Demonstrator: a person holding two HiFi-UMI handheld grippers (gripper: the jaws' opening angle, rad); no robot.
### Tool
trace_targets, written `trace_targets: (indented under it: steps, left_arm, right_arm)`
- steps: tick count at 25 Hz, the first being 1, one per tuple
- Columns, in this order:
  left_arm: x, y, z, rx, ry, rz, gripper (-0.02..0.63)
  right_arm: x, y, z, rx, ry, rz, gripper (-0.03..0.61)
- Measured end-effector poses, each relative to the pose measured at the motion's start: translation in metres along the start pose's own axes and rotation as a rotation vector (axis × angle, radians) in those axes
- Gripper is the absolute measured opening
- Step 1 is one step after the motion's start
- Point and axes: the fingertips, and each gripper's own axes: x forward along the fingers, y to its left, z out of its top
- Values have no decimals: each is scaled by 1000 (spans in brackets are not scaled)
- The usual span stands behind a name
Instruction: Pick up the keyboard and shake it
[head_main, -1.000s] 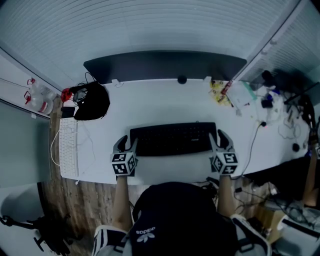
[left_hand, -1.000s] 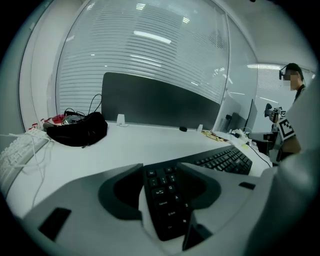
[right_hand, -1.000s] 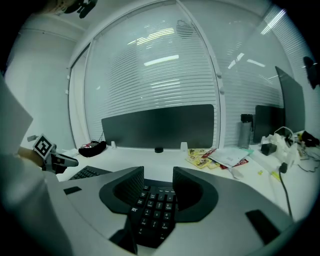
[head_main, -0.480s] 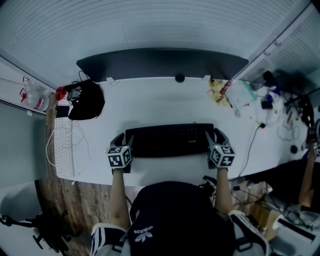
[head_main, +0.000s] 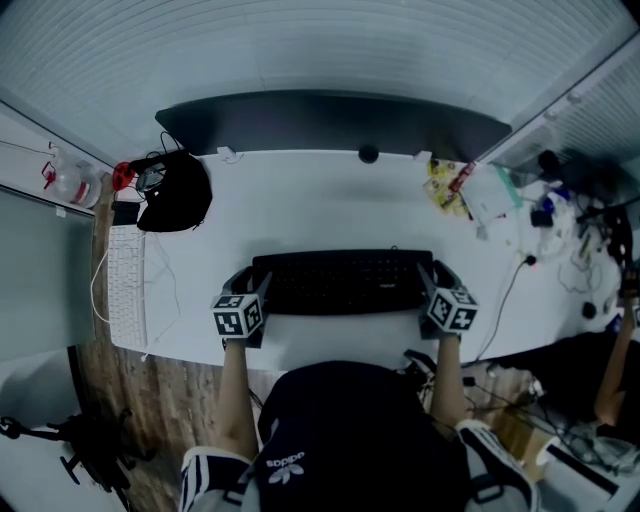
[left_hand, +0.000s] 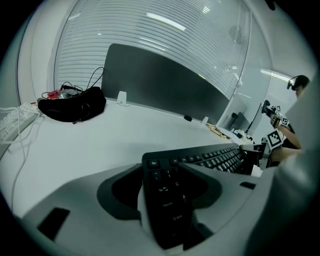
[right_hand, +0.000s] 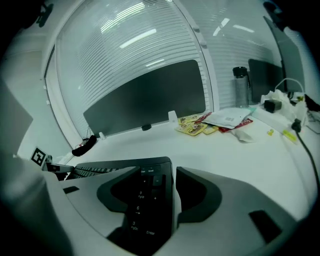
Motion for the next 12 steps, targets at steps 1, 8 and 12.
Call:
trace_targets:
  steps: [1,8,12]
  left_arm:
    - [0,1,-1,-4,5,-1,204]
    - [3,3,-8,-133,26,-26,206]
    - [4,3,-8,-137,31,-33,206]
  right_arm:
    - [0,0,0,17,1,13,199]
    - [4,1,-5,99,22,80,212]
    - [6,4,-5,190,26,137,210]
